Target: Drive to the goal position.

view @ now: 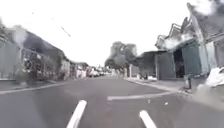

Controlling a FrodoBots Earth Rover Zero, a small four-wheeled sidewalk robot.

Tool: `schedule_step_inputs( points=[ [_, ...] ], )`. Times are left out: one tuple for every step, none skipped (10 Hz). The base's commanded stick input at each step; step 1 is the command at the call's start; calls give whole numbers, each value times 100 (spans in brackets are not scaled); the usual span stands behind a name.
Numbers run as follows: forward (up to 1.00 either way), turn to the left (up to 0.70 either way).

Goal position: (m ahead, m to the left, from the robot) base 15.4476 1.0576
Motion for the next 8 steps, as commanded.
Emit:
schedule_step_inputs(
  points=[
    [100, 0],
    [100, 0],
    [100, 0],
    [100, 0],
    [100, 0],
    [100, 0],
    [100, 0],
    [100, 0]
  ],
)
